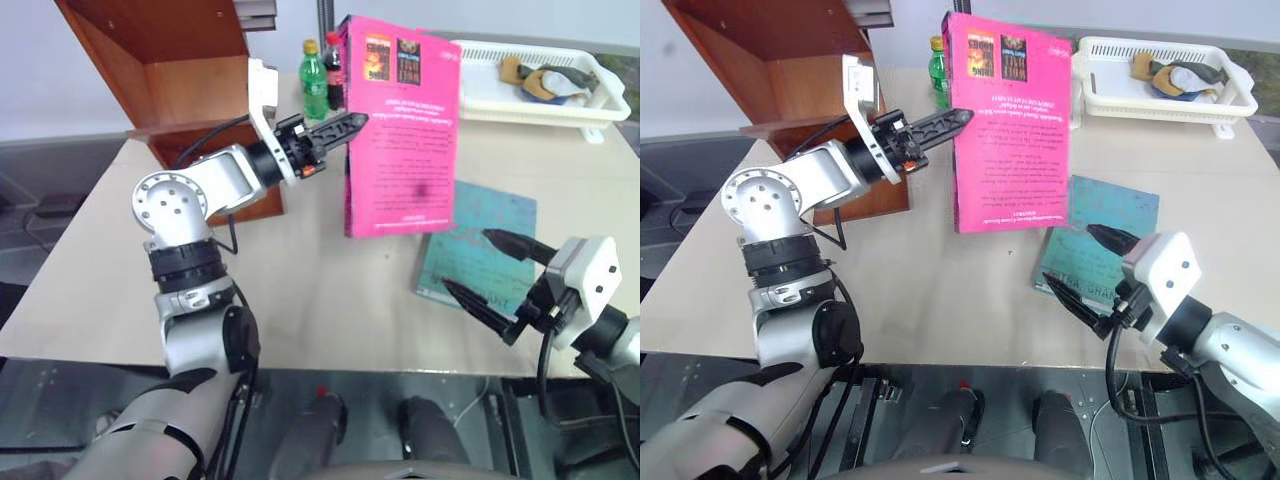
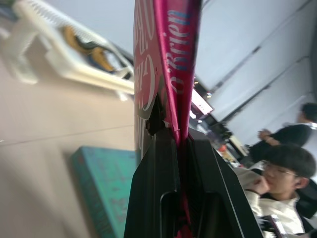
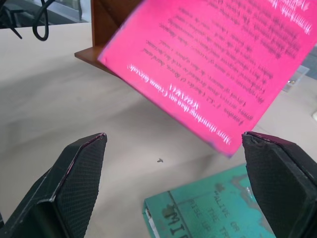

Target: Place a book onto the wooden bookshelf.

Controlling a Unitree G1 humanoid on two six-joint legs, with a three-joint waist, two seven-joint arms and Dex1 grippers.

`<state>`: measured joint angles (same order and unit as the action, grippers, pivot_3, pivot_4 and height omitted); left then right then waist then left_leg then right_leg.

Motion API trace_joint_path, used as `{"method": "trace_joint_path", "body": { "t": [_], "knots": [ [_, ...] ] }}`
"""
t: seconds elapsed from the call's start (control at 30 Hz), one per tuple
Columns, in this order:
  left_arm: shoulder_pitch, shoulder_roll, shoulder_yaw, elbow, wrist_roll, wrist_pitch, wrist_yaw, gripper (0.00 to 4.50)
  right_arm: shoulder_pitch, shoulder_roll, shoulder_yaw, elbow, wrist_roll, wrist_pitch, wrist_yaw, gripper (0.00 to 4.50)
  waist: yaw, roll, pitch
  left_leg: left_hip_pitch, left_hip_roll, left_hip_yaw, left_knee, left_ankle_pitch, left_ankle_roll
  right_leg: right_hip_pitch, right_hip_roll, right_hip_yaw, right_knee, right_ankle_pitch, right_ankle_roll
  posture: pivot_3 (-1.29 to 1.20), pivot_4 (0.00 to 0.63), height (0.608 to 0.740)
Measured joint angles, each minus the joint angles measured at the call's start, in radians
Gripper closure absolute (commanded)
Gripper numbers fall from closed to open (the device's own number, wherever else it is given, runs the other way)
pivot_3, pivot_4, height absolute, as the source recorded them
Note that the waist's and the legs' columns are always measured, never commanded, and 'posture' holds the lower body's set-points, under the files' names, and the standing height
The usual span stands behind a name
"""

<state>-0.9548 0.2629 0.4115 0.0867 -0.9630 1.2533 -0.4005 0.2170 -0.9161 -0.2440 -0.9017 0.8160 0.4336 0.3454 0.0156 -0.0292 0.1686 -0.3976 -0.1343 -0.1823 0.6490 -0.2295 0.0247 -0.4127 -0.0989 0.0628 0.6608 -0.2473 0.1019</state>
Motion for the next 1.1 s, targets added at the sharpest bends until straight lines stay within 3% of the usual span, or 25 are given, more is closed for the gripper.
{"method": "trace_joint_path", "body": {
  "t": [0.17,0.37,0.63,0.77,0.97,1.1],
  "knots": [
    [0.014,0.073,-0.081,-0.083,0.051,-0.081,-0.032,4.49,-0.038,0.022,0.011,0.017,-0.025,0.015,0.035,0.0,-0.004,0.0,0.0,0.0,0.0,0.001,0.0,0.0,0.0,-0.001,0.0,0.002,0.0,0.0,0.0,0.0,0.15,0.74],
    [0.051,0.322,-0.365,-0.27,0.335,-0.414,-0.255,4.49,-0.13,0.053,0.042,0.071,-0.052,0.023,0.092,0.0,0.0,0.0,0.0,0.0,0.0,0.003,-0.002,0.0,0.0,-0.001,0.0,0.002,-0.001,0.0,0.0,0.0,0.15,0.74],
    [-0.049,0.469,-0.541,-0.239,0.739,-0.921,-0.389,4.49,-0.281,0.081,0.093,0.146,-0.075,0.029,0.169,0.0,-0.001,0.0,0.001,-0.001,0.0,0.002,-0.003,-0.001,0.001,-0.001,-0.001,0.002,-0.003,0.0,0.0,0.0,0.15,0.74],
    [-0.191,0.624,-0.601,-0.072,0.917,-1.164,-0.518,4.49,-0.387,0.117,0.139,0.205,-0.105,0.028,0.211,0.0,-0.015,0.002,0.002,0.0,0.0,0.003,-0.005,-0.001,0.001,-0.002,0.0,0.003,-0.003,0.0,0.0,0.0,0.15,0.74],
    [-0.288,0.707,-0.661,0.135,1.055,-1.255,-0.642,4.49,-0.506,0.149,0.159,0.278,-0.15,0.01,0.25,0.0,-0.027,0.001,0.003,-0.001,0.0,0.002,-0.005,-0.001,0.002,-0.002,0.0,0.002,-0.003,0.0,0.0,0.0,0.15,0.74],
    [-0.333,0.714,-0.671,0.191,1.099,-1.15,-0.71,4.49,-0.534,0.165,0.16,0.302,-0.178,-0.002,0.276,0.0,-0.046,0.002,0.003,-0.003,0.0,0.003,-0.006,-0.001,0.002,-0.006,0.001,0.002,-0.001,0.0,0.0,0.0,0.15,0.74]
  ]
}}
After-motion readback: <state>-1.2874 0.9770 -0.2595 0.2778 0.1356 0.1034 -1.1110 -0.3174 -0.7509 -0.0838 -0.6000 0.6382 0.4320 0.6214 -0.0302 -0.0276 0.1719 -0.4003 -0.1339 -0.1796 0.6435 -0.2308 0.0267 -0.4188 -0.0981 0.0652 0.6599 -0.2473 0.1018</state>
